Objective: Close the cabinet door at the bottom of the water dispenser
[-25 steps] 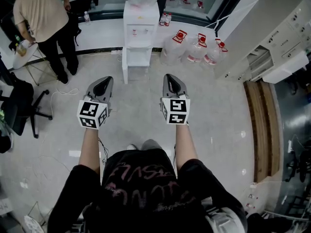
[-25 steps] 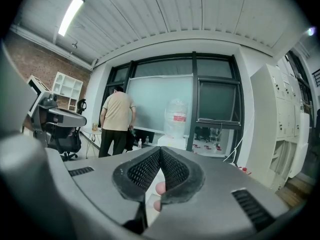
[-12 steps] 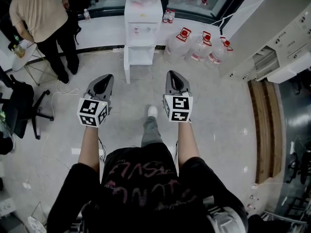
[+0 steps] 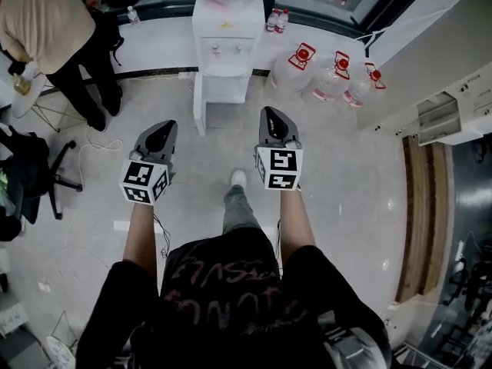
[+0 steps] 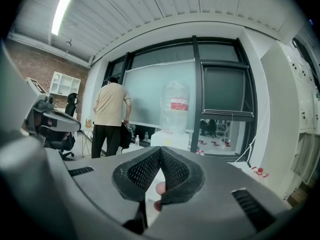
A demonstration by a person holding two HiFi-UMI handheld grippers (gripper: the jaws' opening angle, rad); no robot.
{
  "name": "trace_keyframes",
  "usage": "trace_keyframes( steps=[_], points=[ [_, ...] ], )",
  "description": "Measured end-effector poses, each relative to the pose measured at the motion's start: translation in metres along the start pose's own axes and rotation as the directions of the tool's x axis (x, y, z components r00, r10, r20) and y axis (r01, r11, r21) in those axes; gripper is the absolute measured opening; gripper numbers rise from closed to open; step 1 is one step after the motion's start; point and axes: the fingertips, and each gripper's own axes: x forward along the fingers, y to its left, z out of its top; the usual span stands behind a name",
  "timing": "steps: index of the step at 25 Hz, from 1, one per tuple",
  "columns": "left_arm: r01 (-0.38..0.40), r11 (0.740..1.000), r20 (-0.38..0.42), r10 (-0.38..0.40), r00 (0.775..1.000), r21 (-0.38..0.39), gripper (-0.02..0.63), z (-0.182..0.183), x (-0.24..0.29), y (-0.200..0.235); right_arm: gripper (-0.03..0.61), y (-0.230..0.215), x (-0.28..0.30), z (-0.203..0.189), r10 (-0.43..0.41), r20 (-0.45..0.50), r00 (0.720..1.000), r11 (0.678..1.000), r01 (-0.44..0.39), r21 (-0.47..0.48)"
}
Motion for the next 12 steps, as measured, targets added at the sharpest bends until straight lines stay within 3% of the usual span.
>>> trace_keyframes(
  steps=[12],
  points=[
    [-0.052,0.997,-0.111,0.045,0.993,-0.061,0.015,-0.022,0.158,0.058,0.012,-0.089,0.164,-0.03,0.067,-0.071,0.995,0.997,-0.065,0.032]
  ],
)
